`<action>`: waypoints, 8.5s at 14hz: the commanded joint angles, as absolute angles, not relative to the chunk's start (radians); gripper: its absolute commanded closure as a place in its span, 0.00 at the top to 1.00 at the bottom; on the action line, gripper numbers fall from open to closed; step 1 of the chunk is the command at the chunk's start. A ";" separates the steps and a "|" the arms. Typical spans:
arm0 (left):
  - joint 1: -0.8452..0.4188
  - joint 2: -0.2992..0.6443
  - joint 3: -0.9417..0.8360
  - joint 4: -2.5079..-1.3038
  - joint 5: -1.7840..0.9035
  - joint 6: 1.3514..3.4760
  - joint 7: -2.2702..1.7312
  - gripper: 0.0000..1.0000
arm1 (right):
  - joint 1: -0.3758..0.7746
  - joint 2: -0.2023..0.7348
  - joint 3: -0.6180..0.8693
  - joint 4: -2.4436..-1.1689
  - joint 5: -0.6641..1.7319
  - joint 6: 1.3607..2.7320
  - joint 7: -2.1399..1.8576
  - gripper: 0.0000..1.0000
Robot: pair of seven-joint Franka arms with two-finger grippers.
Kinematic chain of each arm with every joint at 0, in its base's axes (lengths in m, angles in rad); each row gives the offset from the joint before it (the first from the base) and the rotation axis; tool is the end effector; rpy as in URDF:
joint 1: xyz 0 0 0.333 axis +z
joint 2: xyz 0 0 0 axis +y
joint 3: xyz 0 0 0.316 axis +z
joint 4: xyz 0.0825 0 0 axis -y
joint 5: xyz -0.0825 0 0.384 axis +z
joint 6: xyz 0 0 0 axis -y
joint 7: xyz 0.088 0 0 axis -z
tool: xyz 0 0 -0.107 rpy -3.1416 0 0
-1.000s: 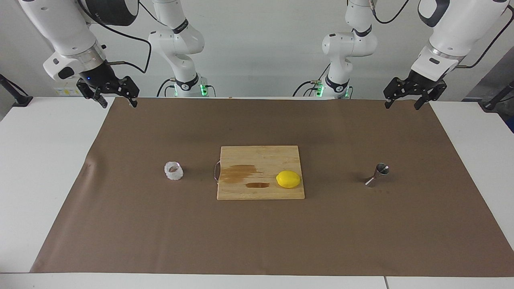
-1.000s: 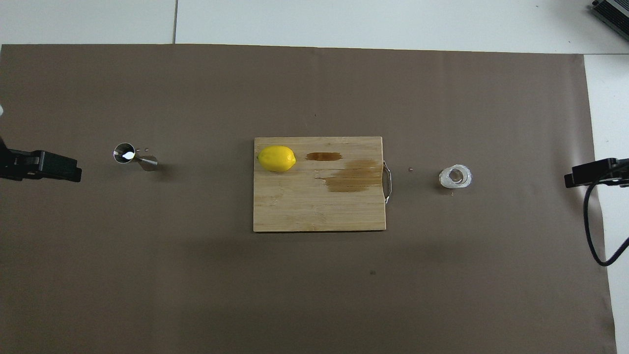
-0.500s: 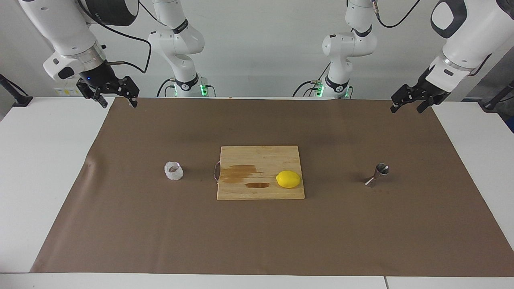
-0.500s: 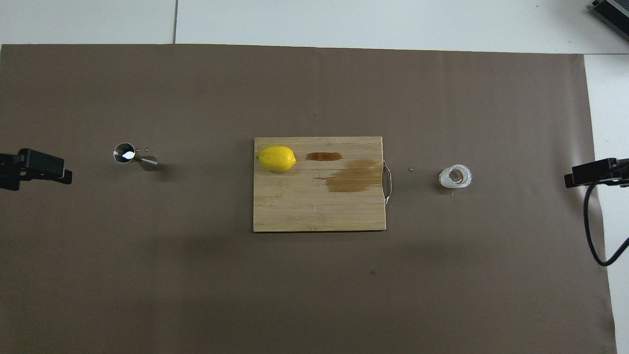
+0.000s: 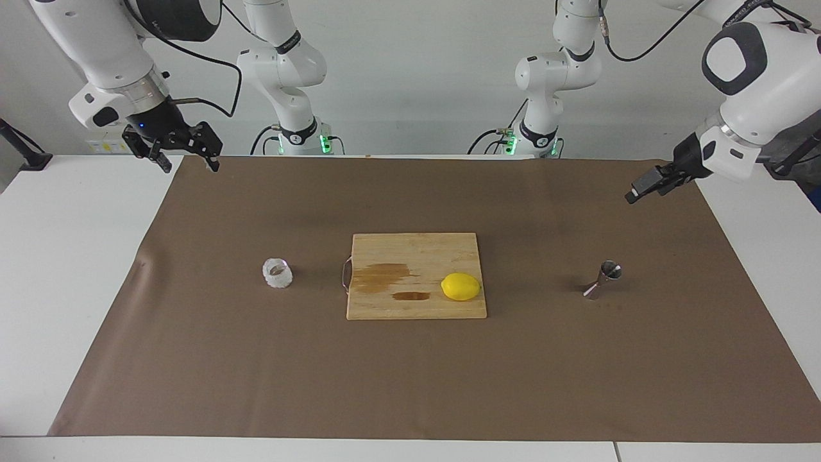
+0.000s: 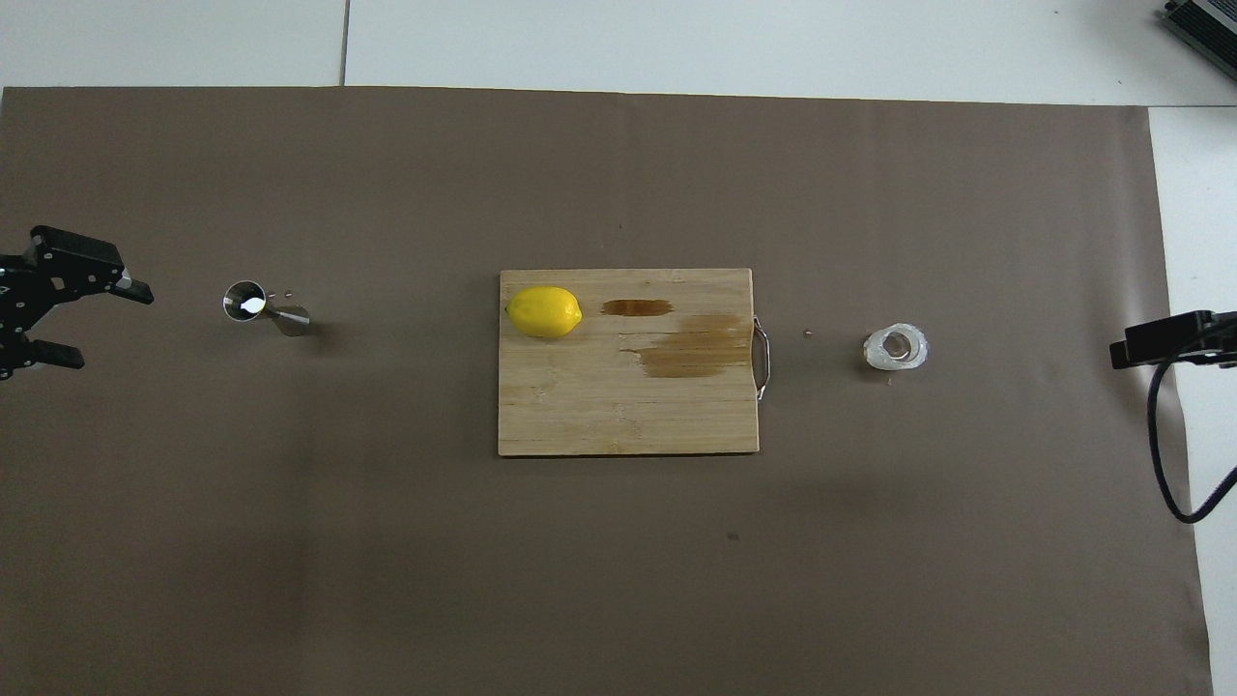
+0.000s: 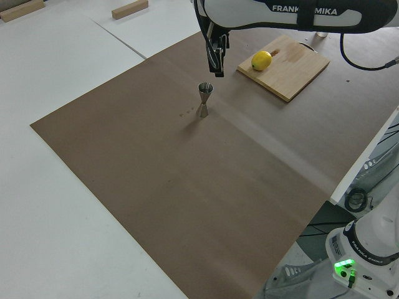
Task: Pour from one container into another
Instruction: 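Reach the left gripper toward the small metal jigger, then close the left gripper around the metal jigger, then lift the jigger with the left gripper and carry it over the board, then lower the jigger onto the board beside the brown stain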
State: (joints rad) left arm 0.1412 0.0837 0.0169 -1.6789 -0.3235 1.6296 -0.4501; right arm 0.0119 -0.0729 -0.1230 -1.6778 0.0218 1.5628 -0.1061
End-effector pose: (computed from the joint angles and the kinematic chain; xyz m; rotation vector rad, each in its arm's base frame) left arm 0.5733 0.0584 0.5362 2.6856 0.9036 -0.2532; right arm 0.5262 -0.0587 0.6127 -3.1058 0.0074 0.0607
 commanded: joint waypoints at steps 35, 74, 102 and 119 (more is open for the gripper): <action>0.255 0.192 0.006 -2.158 -1.238 2.037 -0.858 1.00 | -0.002 -0.078 -0.110 -1.674 0.021 1.543 -0.094 1.00; 0.235 0.196 0.006 -2.161 -1.335 2.111 -0.831 0.74 | -0.002 -0.078 -0.110 -1.674 0.021 1.543 -0.094 1.00; -0.242 0.130 -0.210 -2.000 -1.526 2.668 -1.410 0.00 | 0.000 -0.078 -0.110 -1.672 0.021 1.543 -0.094 1.00; -0.543 0.443 -0.327 -1.747 -1.635 3.089 -1.402 0.00 | -0.002 -0.078 -0.110 -1.674 0.021 1.545 -0.094 1.00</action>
State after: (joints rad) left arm -0.5246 0.4189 -0.3315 -1.7776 -1.6465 3.0607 -1.4031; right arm 0.0119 -0.0729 -0.1230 -1.6778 0.0218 1.5628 -0.1061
